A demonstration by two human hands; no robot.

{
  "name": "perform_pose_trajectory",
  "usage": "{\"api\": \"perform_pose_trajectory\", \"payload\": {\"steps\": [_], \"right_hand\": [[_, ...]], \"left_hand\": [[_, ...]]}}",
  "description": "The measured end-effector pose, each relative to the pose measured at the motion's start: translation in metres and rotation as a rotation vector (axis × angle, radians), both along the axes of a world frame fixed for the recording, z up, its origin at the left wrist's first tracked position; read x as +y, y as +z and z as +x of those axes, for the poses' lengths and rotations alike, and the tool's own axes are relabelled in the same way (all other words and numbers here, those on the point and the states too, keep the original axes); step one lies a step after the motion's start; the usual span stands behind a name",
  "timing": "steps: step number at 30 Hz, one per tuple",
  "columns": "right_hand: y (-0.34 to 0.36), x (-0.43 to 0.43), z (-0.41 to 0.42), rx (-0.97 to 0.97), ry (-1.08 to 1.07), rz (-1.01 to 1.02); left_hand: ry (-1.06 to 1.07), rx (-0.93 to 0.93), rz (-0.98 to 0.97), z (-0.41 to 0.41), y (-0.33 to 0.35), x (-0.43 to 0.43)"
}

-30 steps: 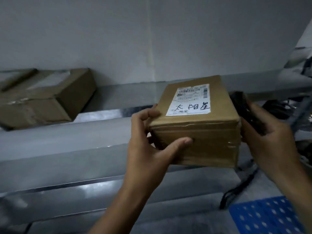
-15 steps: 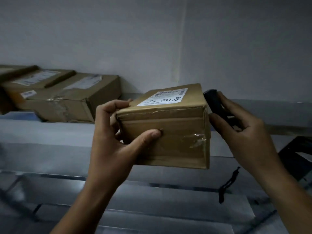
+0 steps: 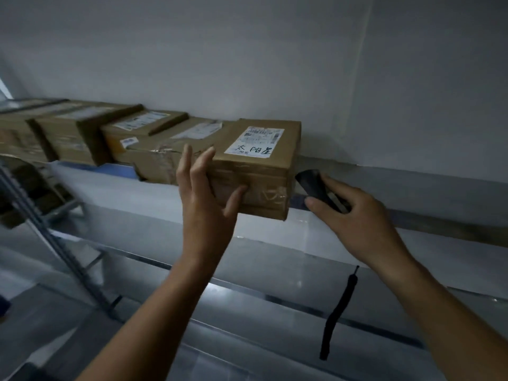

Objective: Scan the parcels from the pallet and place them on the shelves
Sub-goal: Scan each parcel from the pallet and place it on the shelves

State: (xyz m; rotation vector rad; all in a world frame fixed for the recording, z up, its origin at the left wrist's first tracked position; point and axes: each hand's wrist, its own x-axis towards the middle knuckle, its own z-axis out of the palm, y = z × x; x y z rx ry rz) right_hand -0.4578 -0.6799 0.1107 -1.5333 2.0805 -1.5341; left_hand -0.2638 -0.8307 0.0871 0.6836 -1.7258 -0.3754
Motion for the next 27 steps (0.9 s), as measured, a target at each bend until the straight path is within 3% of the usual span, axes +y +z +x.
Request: {"api": "perform_pose_trajectory", "payload": {"steps": [3,5,13,20,27], "right_hand": [[-0.003,-0.014,0.007,-0.014,-0.002,0.025],[-0.003,-0.022,0.007,-0.003,-0.041,0.04],[0.011,-0.042,0.013,0.022,-0.269,0.121],[-0.035,0.039,0.056,0.032,-0.58,0.204],[-0.107,0.209,0.117,-0.123,-1.013,0.427]], "left_hand": [[0.168,-0.049,-0.205,-0.017,-0.028,0.0],[0.146,-0.144,-0.26,-0.028,-0.04,-0.001],[-0.089,-0.36,-0.103,-0.034,-0.045,-0.022],[-0.47,-0.262,0.031,-0.03,-0.088,0.012],[-1.003,-0.404,0.15,-0.052,-0.159,0.125]]}}
